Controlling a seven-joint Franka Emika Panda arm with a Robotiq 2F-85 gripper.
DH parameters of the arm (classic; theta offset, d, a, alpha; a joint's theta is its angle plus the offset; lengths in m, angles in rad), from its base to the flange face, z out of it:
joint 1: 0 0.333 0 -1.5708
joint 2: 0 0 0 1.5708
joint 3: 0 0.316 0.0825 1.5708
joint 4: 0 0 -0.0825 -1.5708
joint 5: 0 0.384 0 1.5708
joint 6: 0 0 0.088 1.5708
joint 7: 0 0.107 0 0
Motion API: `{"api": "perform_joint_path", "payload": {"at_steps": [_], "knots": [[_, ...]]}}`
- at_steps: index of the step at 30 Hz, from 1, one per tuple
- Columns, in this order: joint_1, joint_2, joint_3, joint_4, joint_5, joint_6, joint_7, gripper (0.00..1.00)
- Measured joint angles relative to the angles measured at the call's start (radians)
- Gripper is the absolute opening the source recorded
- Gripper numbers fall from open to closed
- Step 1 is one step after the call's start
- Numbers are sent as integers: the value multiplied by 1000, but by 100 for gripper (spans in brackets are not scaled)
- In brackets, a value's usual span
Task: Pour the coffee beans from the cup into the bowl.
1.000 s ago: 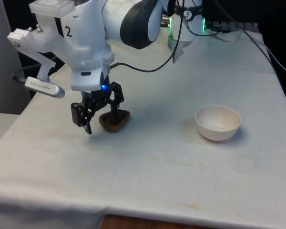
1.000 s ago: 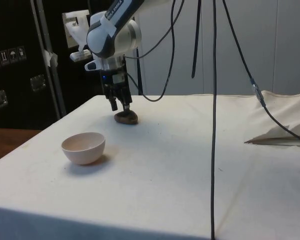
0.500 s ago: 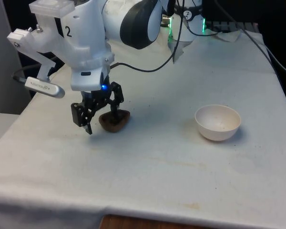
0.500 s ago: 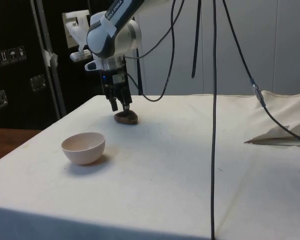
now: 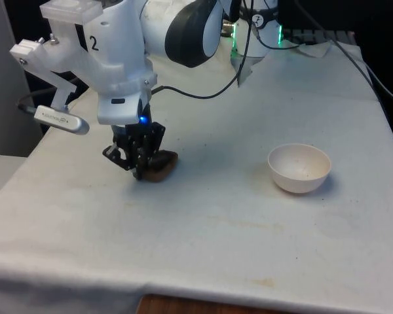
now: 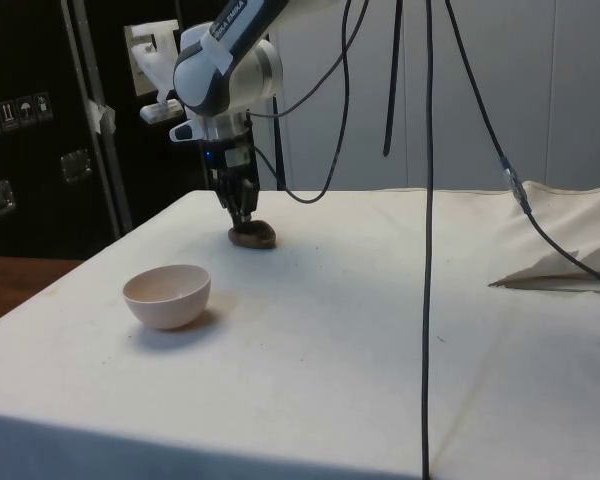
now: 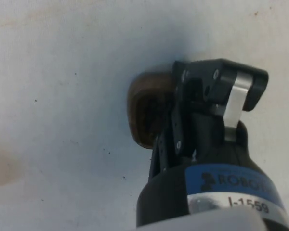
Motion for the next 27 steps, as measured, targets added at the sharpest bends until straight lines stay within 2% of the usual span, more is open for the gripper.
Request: {"api": "perform_joint_path", "payload": {"at_steps": [2,27], "knots": [[0,-1,0,0,0,0,0,0],[1,-1,0,0,0,0,0,0]]}}
